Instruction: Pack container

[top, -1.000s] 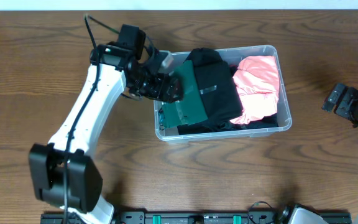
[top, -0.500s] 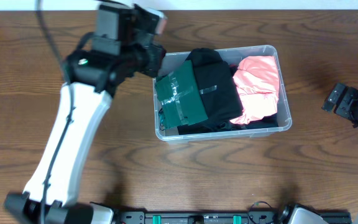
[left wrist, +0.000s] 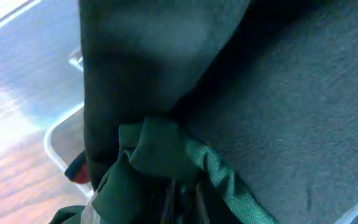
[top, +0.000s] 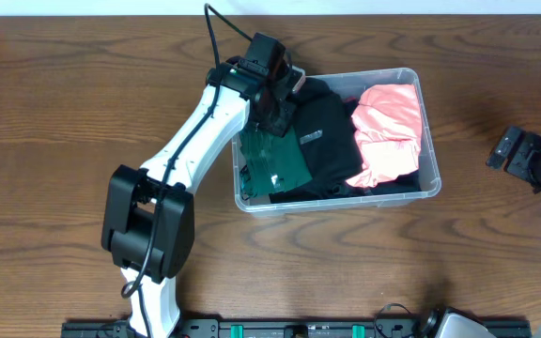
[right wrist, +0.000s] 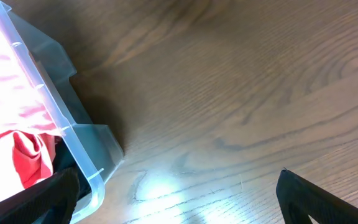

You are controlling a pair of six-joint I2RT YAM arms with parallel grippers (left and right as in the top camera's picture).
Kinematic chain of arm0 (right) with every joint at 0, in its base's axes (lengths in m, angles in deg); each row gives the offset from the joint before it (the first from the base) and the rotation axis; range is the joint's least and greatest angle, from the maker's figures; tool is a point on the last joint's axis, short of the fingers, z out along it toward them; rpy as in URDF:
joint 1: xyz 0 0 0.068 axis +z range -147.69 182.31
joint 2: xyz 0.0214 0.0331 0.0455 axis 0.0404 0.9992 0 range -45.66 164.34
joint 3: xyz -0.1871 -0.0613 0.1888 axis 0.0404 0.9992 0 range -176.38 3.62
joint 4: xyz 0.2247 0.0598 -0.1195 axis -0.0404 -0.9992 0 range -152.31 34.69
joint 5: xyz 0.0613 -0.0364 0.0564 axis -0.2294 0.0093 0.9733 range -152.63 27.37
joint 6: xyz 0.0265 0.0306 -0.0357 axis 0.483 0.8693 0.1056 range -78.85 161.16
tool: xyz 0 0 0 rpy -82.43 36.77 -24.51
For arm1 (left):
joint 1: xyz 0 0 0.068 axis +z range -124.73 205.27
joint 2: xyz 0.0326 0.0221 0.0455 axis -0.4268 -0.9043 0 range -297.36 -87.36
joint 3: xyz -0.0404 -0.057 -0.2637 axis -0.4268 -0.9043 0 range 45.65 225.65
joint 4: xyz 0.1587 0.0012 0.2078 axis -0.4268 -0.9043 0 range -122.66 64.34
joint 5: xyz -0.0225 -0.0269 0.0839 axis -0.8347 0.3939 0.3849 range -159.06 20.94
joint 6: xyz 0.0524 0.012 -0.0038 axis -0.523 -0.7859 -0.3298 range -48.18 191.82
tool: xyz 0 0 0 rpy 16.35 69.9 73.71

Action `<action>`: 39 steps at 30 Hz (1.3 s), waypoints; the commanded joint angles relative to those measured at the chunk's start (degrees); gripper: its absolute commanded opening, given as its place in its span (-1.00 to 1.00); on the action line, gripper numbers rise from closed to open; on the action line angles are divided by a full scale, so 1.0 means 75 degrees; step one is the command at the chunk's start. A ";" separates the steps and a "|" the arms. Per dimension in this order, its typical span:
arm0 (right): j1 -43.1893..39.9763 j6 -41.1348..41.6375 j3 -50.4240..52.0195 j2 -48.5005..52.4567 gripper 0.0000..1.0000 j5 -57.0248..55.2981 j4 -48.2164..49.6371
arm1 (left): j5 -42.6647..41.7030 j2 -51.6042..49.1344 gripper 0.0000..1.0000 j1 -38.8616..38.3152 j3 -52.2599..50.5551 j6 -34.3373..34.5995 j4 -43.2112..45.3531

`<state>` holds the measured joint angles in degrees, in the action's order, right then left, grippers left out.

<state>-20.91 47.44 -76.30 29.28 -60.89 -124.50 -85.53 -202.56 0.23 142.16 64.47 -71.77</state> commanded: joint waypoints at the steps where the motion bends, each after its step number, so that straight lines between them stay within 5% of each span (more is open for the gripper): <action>1: -0.0050 -0.0102 0.0006 -0.0032 0.97 0.0041 -0.0006 | -0.0099 0.0286 -0.75 -0.0096 0.0195 -0.0157 -0.0434; 3: -0.0041 -0.0108 0.0006 -0.0032 0.99 0.0344 -0.0012 | 0.0041 0.0810 -0.67 -0.0017 0.0399 -0.0274 -0.0673; 4: -0.0009 -0.0169 0.0006 -0.0032 0.98 0.0554 -0.0012 | 0.0219 0.1093 -0.26 0.0026 0.0466 -0.0274 -0.0737; 6: 0.0160 -0.0379 0.0006 -0.0032 0.99 0.0638 -0.0006 | 0.0627 0.1781 0.93 0.0160 0.0519 -0.0271 -0.0769; 13: 0.1419 -0.0836 0.0006 -0.0017 0.98 0.0533 0.0845 | 0.1122 0.3532 0.96 0.1425 0.0516 -0.0131 -0.0769; 23: 0.2935 -0.1507 0.0006 0.1040 0.98 0.0286 0.2964 | 0.1087 0.3174 0.96 0.3573 0.0396 0.0189 -0.0699; 30: 0.2935 -0.1597 0.0006 0.1241 0.98 0.0286 0.3713 | 0.1113 0.3110 0.96 0.3736 0.0396 0.0271 -0.1011; 39: 0.2949 -0.1125 0.0221 0.0315 0.98 -0.0061 0.2885 | 0.1113 0.4100 0.96 0.3736 -0.0125 0.0067 -0.1425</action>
<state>0.92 37.87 -75.80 36.38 -59.88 -102.12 -77.64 -176.74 28.16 143.19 65.58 -82.28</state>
